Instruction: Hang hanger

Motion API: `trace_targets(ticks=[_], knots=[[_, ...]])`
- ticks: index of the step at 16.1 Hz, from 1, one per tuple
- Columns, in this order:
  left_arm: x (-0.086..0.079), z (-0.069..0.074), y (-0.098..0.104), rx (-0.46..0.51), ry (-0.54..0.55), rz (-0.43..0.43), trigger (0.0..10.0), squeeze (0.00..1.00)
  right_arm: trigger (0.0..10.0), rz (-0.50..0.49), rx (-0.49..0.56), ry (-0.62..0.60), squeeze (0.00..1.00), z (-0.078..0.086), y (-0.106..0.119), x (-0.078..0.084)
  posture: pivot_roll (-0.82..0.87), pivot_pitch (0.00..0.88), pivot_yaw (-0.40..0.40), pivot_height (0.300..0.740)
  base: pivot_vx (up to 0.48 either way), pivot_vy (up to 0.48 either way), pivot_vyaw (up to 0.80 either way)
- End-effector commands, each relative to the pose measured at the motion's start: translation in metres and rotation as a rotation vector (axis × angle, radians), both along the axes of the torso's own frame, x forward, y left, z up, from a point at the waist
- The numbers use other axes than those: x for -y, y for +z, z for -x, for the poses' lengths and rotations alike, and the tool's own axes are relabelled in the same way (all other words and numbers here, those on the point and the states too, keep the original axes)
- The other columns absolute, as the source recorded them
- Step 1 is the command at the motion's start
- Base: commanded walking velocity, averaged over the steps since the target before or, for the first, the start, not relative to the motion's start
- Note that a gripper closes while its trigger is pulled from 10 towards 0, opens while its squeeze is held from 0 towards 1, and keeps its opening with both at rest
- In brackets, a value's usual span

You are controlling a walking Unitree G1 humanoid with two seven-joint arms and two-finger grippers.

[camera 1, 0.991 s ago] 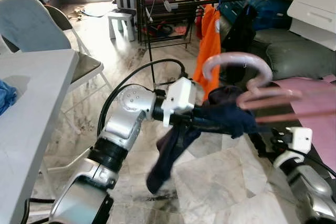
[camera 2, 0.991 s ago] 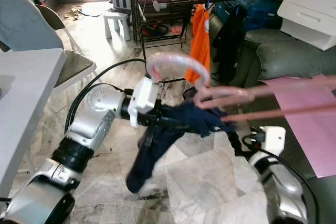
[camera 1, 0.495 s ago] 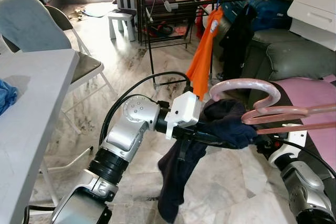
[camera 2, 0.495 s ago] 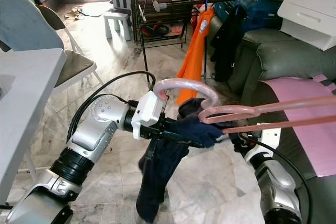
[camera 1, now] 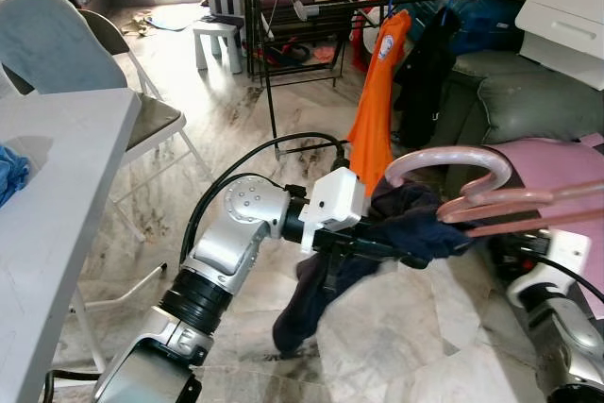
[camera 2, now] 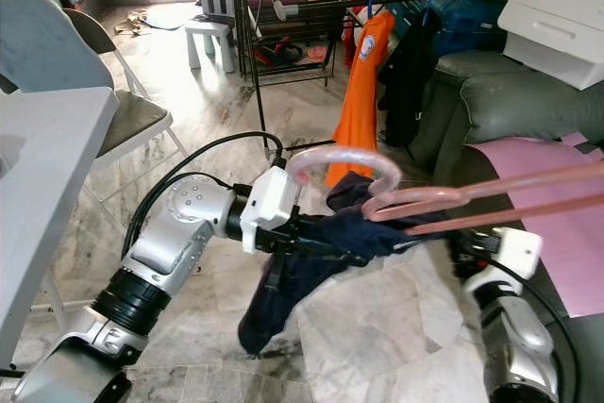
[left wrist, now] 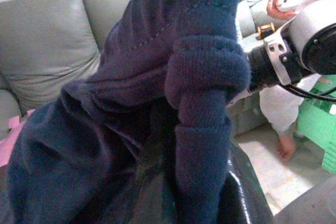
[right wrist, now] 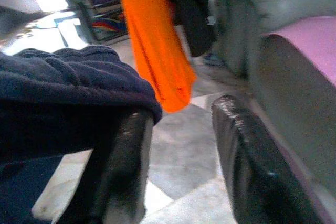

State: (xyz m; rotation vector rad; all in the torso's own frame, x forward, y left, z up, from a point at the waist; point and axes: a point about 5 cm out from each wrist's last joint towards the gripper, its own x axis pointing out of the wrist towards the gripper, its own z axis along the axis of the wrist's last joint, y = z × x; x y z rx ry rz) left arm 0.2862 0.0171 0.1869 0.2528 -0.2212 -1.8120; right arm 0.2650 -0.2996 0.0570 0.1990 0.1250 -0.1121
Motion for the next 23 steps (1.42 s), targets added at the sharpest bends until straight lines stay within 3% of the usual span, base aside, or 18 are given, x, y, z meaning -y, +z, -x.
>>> trace_targets(ticks=[1, 4, 8, 9, 14, 17, 19, 21, 22, 23], knots=[[0.000, -0.002, 0.009, 0.067, -0.003, 0.032, 0.0, 0.00, 0.0, 0.017, -0.047, -0.161, 0.00, 0.012, -0.004, 0.025, -0.03, 0.000, -0.013, 0.740, 0.000, 0.000, 0.00], [-0.009, -0.014, -0.010, 0.051, 0.085, -0.027, 0.0, 0.00, 0.0, 0.036, 0.014, -0.336, 0.00, 0.020, 0.014, 0.053, -0.03, 0.000, -0.010, 0.740, 0.000, 0.000, 0.00], [-0.026, -0.030, -0.047, -0.038, 0.262, -0.108, 0.0, 0.00, 0.0, 0.122, 0.229, -0.434, 0.00, 0.024, 0.074, 0.077, -0.05, 0.000, -0.005, 0.740, 0.000, 0.000, 0.00], [-0.029, -0.034, -0.054, -0.040, 0.302, -0.126, 0.0, 0.00, 0.0, 0.146, 0.275, -0.446, 0.00, 0.026, 0.089, 0.079, -0.06, 0.000, -0.005, 0.740, 0.000, 0.000, 0.00], [-0.043, -0.041, -0.070, -0.064, 0.387, -0.198, 0.0, 0.00, 0.0, 0.210, 0.349, -0.482, 0.00, 0.032, 0.119, 0.084, -0.07, 0.000, -0.005, 0.740, 0.000, 0.000, 0.00], [-0.054, -0.040, -0.087, -0.081, 0.430, -0.290, 0.0, 0.00, 0.0, 0.230, 0.403, -0.497, 0.00, 0.035, 0.140, 0.085, -0.08, 0.000, -0.004, 0.740, 0.000, 0.000, 0.00], [-0.058, -0.039, -0.091, -0.088, 0.439, -0.310, 0.0, 0.00, 0.0, 0.233, 0.408, -0.496, 0.00, 0.035, 0.144, 0.084, -0.08, 0.000, -0.003, 0.740, 0.000, 0.000, 0.00], [-0.062, -0.038, -0.097, -0.075, 0.437, -0.360, 0.0, 0.00, 0.0, 0.235, 0.409, -0.498, 0.00, 0.035, 0.146, 0.084, -0.08, 0.000, -0.002, 0.740, 0.000, 0.000, 0.00], [-0.068, -0.037, -0.104, -0.055, 0.442, -0.429, 0.0, 0.00, 0.0, 0.236, 0.407, -0.496, 0.00, 0.034, 0.148, 0.082, -0.08, 0.000, -0.001, 0.740, 0.000, 0.000, 0.00], [-0.069, -0.037, -0.105, -0.054, 0.448, -0.433, 0.0, 0.00, 0.0, 0.241, 0.404, -0.491, 0.00, 0.033, 0.148, 0.081, -0.08, 0.000, 0.000, 0.740, 0.000, 0.000, 0.00]])
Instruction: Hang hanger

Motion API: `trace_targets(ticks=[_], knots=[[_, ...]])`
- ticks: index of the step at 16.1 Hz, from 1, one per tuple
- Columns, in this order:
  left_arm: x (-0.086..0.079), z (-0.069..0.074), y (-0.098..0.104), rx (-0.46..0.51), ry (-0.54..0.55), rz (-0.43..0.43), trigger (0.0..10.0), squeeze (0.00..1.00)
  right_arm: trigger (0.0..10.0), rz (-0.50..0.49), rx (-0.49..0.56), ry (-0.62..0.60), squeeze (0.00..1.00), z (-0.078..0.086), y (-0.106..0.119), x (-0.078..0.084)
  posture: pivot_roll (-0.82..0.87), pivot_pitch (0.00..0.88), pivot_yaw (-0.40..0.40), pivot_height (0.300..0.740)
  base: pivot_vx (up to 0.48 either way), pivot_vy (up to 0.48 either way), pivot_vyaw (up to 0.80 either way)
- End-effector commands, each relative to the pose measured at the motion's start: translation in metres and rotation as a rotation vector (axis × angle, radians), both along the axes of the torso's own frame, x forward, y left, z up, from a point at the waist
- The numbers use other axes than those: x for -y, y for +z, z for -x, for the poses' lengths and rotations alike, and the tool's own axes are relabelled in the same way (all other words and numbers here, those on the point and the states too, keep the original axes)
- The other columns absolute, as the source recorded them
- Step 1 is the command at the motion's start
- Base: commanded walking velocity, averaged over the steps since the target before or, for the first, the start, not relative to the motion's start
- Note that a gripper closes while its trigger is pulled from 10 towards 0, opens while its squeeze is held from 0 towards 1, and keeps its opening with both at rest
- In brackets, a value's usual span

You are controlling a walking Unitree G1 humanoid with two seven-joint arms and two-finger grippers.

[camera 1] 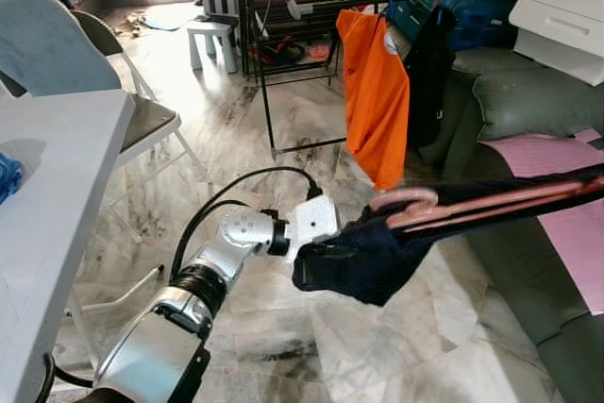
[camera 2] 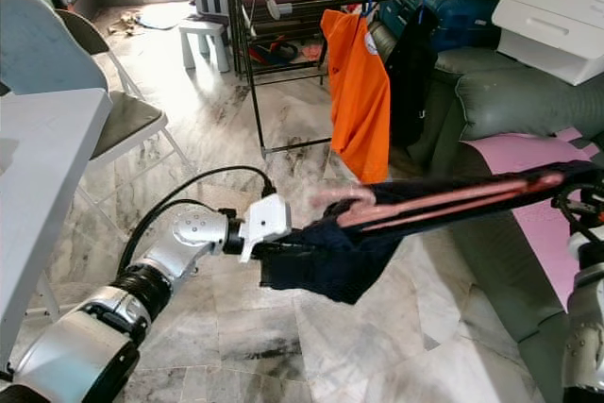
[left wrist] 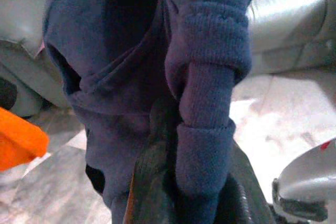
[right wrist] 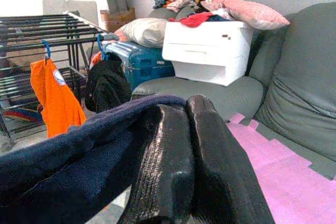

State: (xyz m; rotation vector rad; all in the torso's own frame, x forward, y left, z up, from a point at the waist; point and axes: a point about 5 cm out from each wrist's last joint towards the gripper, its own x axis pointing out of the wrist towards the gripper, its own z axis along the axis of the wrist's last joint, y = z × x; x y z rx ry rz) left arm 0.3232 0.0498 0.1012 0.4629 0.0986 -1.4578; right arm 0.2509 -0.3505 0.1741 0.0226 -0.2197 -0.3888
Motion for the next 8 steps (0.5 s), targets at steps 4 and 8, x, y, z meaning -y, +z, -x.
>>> trace_targets(ticks=[4, 8], knots=[[-0.046, -0.002, -0.029, -0.057, 0.143, -0.236, 0.0, 0.00, 0.0, 0.028, 0.108, -0.165, 0.00, 0.015, 0.030, 0.024, -0.07, 0.000, 0.002, 0.740, 0.000, 0.000, 0.00], [-0.053, -0.006, -0.040, -0.051, 0.262, -0.339, 0.0, 0.00, 0.0, 0.073, 0.089, -0.095, 0.00, 0.007, 0.032, 0.007, -0.08, 0.000, 0.007, 0.740, 0.000, 0.000, 0.00]])
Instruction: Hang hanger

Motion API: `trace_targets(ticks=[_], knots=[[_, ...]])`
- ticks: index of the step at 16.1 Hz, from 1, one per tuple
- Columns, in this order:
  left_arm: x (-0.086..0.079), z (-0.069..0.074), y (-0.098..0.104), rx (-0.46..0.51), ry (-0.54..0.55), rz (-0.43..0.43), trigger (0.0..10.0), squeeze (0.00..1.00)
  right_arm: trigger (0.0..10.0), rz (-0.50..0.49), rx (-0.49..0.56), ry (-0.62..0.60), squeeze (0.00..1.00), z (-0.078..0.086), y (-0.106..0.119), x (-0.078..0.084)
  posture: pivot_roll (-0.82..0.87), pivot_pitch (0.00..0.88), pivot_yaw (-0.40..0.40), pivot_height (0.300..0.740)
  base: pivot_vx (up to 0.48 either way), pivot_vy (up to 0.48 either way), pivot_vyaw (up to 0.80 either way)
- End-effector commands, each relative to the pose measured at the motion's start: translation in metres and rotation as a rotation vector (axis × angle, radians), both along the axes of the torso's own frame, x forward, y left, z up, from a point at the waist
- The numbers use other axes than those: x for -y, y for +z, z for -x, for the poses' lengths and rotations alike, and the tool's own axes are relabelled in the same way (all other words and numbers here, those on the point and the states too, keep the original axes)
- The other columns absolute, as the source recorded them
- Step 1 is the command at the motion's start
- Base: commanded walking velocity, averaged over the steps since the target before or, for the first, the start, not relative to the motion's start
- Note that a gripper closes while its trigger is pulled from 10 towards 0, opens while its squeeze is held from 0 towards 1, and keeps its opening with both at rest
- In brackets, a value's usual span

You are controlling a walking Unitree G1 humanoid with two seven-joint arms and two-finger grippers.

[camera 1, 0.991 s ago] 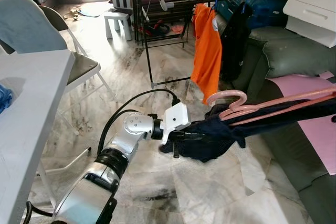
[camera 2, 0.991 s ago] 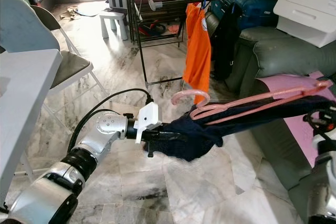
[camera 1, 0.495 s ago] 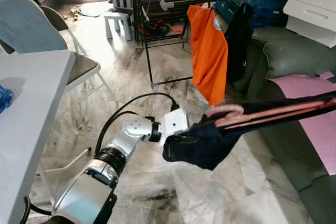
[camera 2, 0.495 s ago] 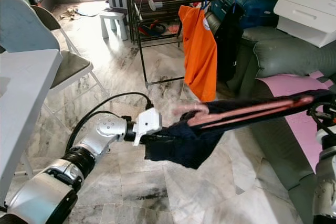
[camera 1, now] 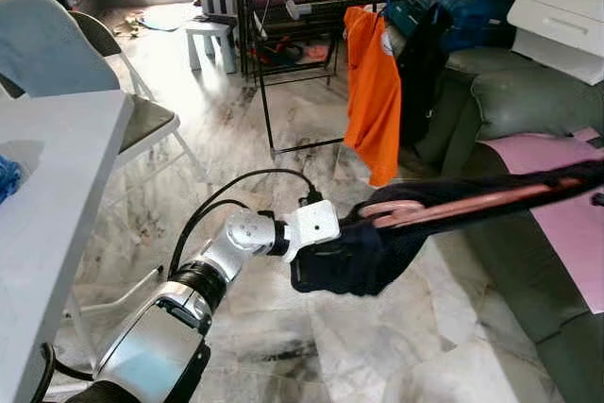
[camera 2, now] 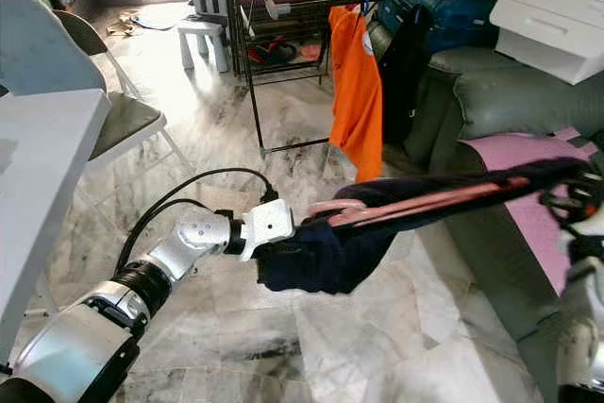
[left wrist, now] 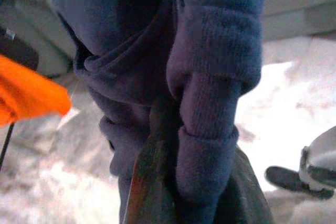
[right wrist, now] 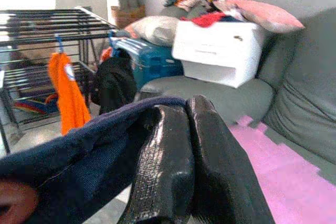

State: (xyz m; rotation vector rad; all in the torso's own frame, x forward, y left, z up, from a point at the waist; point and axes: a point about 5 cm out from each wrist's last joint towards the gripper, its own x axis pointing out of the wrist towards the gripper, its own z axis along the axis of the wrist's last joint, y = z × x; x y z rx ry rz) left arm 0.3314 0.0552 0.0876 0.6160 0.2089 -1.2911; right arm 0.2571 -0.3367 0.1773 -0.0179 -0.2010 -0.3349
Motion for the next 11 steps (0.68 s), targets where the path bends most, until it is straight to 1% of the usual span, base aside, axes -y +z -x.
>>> trace_targets(ticks=[1, 2, 3, 4, 5, 7, 8, 9, 10, 11], knots=[[-0.049, 0.002, -0.028, -0.095, 0.144, -0.194, 0.0, 0.00, 0.0, 0.052, 0.112, -0.127, 0.00, 0.011, 0.029, 0.016, -0.08, 0.000, 0.008, 0.740, 0.000, 0.000, 0.00], [-0.050, 0.002, -0.030, -0.090, 0.163, -0.217, 0.0, 0.00, 0.0, 0.073, 0.103, -0.109, 0.00, 0.008, 0.029, 0.011, -0.08, 0.000, 0.010, 0.740, 0.000, 0.000, 0.00], [-0.050, 0.001, -0.031, -0.090, 0.171, -0.223, 0.0, 0.00, 0.0, 0.077, 0.099, -0.106, 0.00, 0.008, 0.029, 0.009, -0.08, 0.000, 0.010, 0.740, 0.000, 0.000, 0.00], [-0.051, -0.001, -0.032, -0.081, 0.209, -0.247, 0.0, 0.00, 0.0, 0.096, 0.096, -0.091, 0.00, 0.003, 0.031, 0.003, -0.08, 0.000, 0.011, 0.740, 0.000, 0.000, 0.00], [-0.050, -0.001, -0.033, -0.087, 0.216, -0.252, 0.0, 0.00, 0.0, 0.109, 0.092, -0.084, 0.00, 0.001, 0.032, 0.001, -0.08, 0.000, 0.011, 0.740, 0.000, 0.000, 0.00], [-0.049, 0.000, -0.036, -0.107, 0.227, -0.296, 0.0, 0.00, 0.0, 0.135, 0.068, -0.065, 0.00, -0.009, 0.030, -0.008, -0.08, 0.000, 0.015, 0.740, 0.000, 0.000, 0.00], [-0.049, -0.001, -0.037, -0.094, 0.251, -0.308, 0.0, 0.00, 0.0, 0.158, 0.050, -0.061, 0.00, -0.014, 0.027, -0.012, -0.08, 0.000, 0.016, 0.740, 0.000, 0.000, 0.00], [-0.050, -0.001, -0.038, -0.104, 0.269, -0.311, 0.0, 0.00, 0.0, 0.188, 0.023, -0.070, 0.00, -0.018, 0.025, -0.013, -0.08, 0.000, 0.017, 0.740, 0.000, 0.000, 0.00], [-0.054, -0.002, -0.039, -0.083, 0.282, -0.342, 0.0, 0.00, 0.0, 0.201, 0.016, -0.085, 0.00, -0.020, 0.024, -0.014, -0.08, 0.000, 0.019, 0.740, 0.000, 0.000, 0.00], [-0.059, -0.002, -0.040, -0.074, 0.301, -0.357, 0.0, 0.00, 0.0, 0.259, -0.025, -0.108, 0.00, -0.022, 0.021, -0.013, -0.08, 0.000, 0.020, 0.740, 0.000, 0.000, 0.00]])
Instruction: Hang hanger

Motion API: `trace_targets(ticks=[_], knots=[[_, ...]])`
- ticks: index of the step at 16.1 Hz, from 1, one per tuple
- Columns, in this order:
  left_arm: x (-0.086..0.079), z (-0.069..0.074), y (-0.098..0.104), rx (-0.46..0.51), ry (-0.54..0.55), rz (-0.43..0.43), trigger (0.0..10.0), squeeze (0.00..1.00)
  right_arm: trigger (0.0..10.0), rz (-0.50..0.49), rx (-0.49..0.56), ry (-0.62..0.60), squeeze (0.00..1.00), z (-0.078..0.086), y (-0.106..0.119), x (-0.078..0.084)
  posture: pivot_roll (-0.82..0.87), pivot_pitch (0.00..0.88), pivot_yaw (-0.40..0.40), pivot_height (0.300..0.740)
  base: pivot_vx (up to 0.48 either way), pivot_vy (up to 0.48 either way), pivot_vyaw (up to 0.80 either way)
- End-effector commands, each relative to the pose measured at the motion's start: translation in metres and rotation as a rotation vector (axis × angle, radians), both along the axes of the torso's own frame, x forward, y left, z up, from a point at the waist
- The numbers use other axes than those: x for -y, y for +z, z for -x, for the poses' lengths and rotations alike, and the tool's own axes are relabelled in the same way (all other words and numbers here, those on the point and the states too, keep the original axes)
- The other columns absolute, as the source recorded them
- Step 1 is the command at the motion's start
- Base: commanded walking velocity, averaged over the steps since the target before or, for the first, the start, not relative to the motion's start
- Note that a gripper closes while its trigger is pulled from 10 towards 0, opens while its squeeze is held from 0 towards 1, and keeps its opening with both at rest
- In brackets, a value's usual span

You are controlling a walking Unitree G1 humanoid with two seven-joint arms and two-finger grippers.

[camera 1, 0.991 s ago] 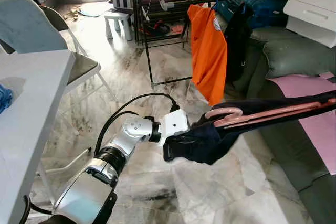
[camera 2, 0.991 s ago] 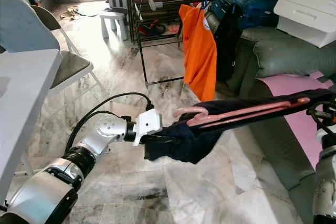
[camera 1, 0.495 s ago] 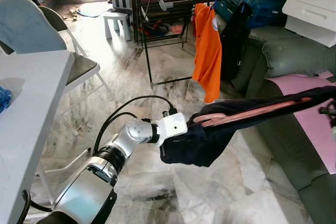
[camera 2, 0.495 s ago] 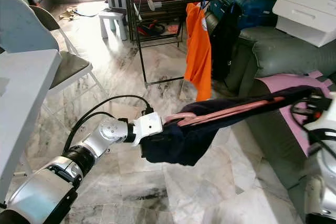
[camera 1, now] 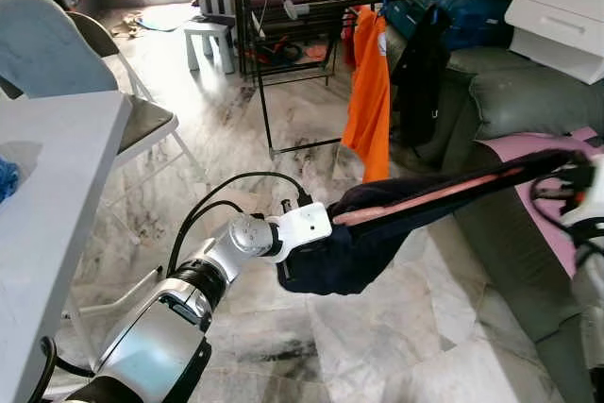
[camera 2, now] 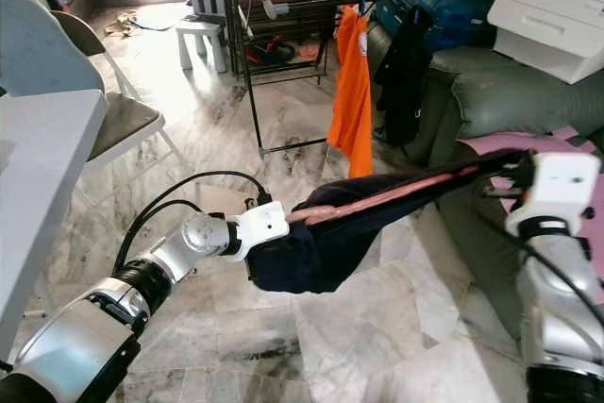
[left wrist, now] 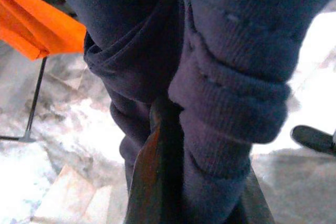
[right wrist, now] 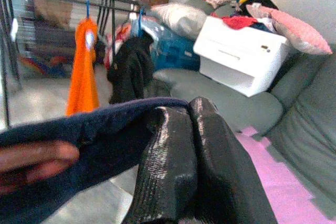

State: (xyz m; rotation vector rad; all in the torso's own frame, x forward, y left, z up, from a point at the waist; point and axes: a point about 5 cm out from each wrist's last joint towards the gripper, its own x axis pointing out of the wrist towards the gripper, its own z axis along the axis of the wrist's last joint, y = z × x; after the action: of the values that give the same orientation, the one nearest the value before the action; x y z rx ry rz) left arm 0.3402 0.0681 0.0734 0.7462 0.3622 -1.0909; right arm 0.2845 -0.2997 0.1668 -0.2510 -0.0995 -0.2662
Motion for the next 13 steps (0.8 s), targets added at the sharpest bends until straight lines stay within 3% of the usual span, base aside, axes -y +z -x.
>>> trace_targets(ticks=[1, 4, 8, 10, 13], knots=[[-0.049, 0.005, -0.024, -0.096, 0.148, -0.160, 0.0, 0.00, 0.0, 0.116, 0.087, -0.171, 0.00, 0.006, 0.027, 0.028, -0.07, 0.000, 0.022, 0.740, 0.000, 0.000, 0.00], [-0.060, 0.001, -0.021, -0.081, 0.192, -0.172, 0.0, 0.00, 0.0, 0.284, -0.013, -0.369, 0.00, 0.016, 0.022, 0.053, -0.07, 0.000, 0.027, 0.740, 0.000, 0.000, 0.00], [-0.064, 0.001, -0.021, -0.085, 0.186, -0.193, 0.0, 0.00, 0.0, 0.423, -0.042, -0.492, 0.00, 0.022, 0.028, 0.072, -0.07, 0.000, 0.039, 0.740, 0.000, 0.000, 0.00], [-0.057, 0.004, -0.025, -0.097, 0.142, -0.215, 0.0, 0.00, 0.0, 0.502, 0.016, -0.476, 0.00, 0.012, 0.045, 0.059, -0.07, 0.000, 0.048, 0.740, 0.000, 0.000, 0.00], [-0.050, 0.005, -0.025, -0.097, 0.137, -0.217, 0.0, 0.00, 0.0, 0.485, 0.092, -0.352, 0.00, -0.011, 0.057, 0.018, -0.07, 0.000, 0.050, 0.740, 0.000, 0.000, 0.00]])
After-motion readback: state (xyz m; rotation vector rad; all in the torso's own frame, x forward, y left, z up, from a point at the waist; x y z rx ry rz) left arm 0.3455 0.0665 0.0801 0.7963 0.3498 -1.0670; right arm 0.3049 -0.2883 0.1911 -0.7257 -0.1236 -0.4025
